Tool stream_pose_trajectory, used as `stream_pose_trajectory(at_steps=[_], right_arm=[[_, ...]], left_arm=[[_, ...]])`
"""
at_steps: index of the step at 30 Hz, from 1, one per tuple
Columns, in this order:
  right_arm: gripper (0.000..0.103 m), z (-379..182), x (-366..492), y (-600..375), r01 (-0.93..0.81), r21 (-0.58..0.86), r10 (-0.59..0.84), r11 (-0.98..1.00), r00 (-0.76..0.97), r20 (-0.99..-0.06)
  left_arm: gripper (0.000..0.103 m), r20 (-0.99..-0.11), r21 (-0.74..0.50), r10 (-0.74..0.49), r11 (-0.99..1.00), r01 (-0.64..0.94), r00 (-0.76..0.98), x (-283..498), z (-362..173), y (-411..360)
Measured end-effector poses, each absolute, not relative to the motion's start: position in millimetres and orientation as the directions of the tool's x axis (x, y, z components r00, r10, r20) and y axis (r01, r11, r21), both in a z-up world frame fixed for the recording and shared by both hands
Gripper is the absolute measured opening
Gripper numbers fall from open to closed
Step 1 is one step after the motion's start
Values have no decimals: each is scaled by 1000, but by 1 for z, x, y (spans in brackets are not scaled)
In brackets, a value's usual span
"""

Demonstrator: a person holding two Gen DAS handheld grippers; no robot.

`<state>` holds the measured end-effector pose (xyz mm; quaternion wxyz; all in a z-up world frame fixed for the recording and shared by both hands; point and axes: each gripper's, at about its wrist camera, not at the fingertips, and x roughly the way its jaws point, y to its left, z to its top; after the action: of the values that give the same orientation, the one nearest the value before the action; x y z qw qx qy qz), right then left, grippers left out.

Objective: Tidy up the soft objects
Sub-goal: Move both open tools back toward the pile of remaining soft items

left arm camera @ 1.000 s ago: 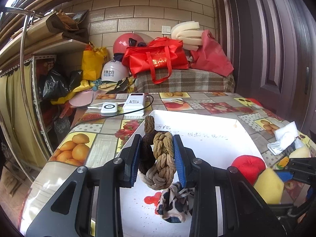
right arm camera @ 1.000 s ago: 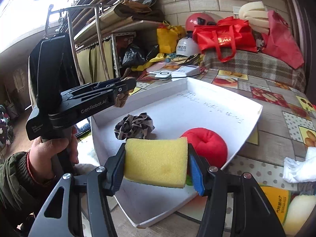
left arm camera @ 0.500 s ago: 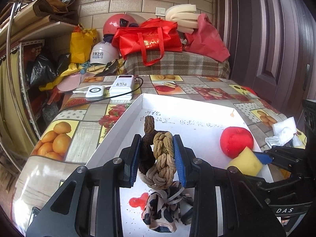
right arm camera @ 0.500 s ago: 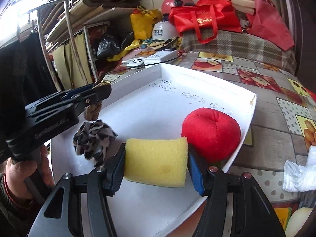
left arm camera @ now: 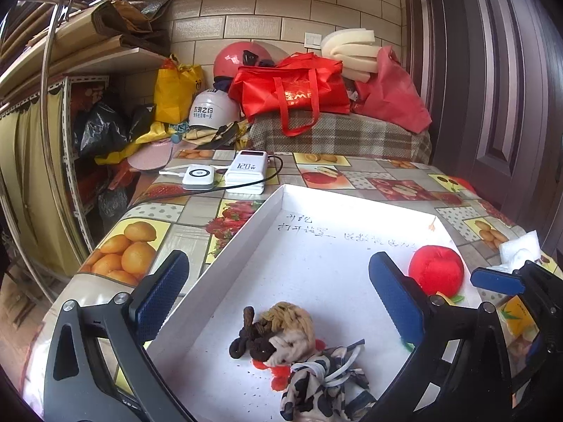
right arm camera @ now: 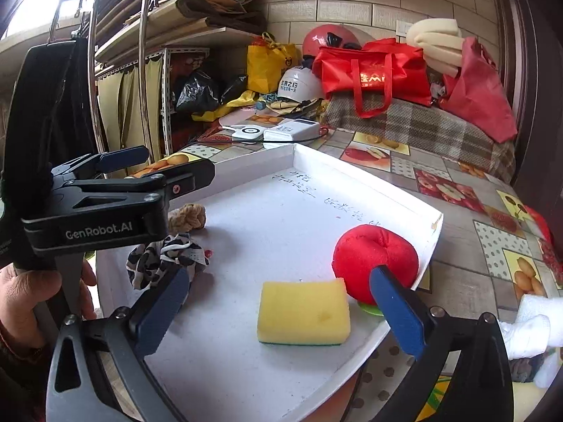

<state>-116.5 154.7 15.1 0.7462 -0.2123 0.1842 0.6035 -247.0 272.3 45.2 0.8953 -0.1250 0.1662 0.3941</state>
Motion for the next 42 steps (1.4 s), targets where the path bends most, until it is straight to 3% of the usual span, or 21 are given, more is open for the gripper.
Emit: stream_pose_trajectory(at_steps=[11, 23, 27, 35, 42], right_arm=[[103, 14, -107, 149, -977, -46, 822, 207, 199, -534], [103, 11, -113, 137, -979, -32, 816, 202, 187, -547], [103, 12, -109, 126, -978, -2, 820, 209, 176, -544], [103, 18, -104, 92, -974, 4, 844, 225, 193, -501], [103, 24, -67, 54, -938, 66, 835, 342, 271, -478]], left_arm=[[103, -362, -162, 689, 617, -770, 628, -264, 46, 276], [103, -285, 7, 748, 626, -780, 599, -250, 51, 240], [103, -295, -17, 739, 630, -777, 606, -252, 50, 237], [103, -335, -121, 653, 686, -718, 680, -248, 49, 226], [103, -321, -51, 534, 815, -577, 782, -214, 53, 170]])
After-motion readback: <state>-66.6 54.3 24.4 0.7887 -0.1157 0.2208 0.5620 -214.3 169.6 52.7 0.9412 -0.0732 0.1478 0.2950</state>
